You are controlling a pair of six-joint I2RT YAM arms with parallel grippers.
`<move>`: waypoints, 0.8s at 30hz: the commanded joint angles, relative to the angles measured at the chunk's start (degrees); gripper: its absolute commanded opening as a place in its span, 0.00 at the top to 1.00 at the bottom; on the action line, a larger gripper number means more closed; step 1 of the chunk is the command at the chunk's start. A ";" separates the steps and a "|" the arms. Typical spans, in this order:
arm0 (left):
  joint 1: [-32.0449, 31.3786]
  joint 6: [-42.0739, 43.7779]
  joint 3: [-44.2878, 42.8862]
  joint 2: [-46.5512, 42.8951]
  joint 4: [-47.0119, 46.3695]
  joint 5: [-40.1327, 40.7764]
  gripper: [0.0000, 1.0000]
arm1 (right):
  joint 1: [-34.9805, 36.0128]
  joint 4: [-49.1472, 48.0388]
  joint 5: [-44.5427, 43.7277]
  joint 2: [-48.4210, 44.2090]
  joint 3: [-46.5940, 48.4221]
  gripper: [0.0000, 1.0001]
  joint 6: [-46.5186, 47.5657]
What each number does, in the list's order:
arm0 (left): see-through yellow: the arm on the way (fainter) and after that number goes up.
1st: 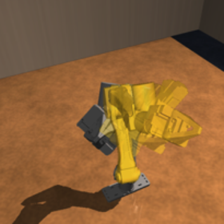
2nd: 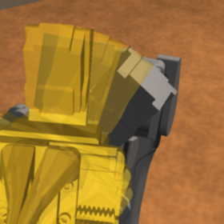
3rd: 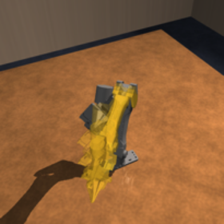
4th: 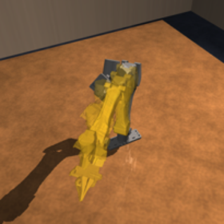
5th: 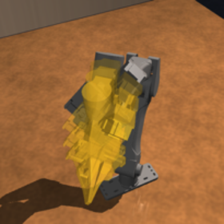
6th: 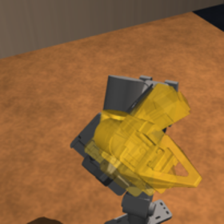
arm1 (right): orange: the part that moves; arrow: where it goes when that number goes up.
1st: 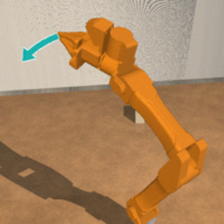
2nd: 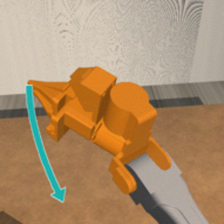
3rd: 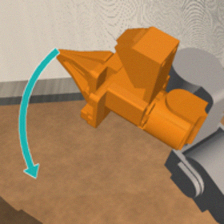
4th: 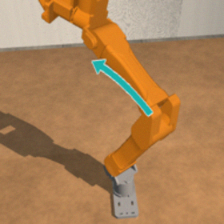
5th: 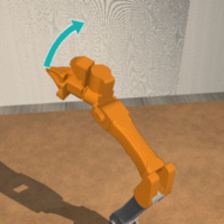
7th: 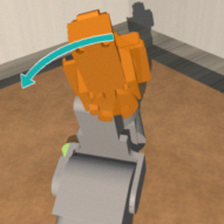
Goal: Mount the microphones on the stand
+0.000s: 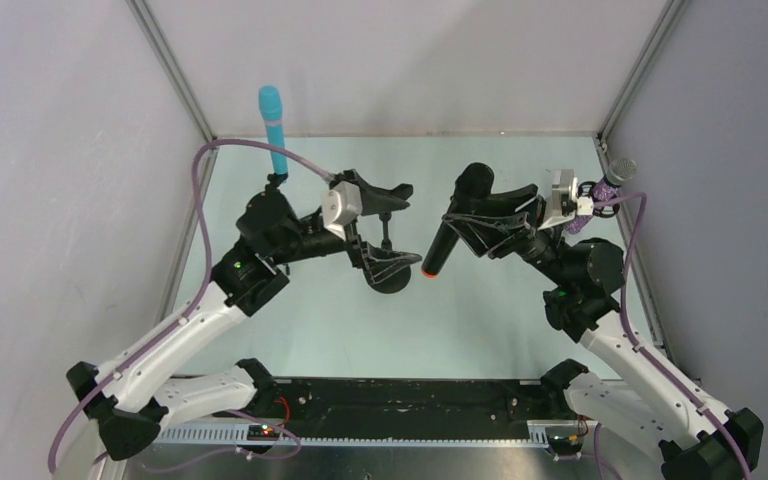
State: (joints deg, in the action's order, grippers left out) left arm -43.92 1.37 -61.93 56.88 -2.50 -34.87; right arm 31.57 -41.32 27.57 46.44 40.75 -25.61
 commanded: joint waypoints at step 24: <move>-6.61 -4.93 1.52 10.82 -5.65 -8.28 1.00 | 4.12 -1.59 -2.10 -0.98 3.03 0.91 -2.25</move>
State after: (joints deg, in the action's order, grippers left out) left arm -50.17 -4.95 -61.41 69.12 -5.89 -40.93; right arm 35.46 -43.44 26.96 46.59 40.84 -28.71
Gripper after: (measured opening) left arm 0.430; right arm 0.439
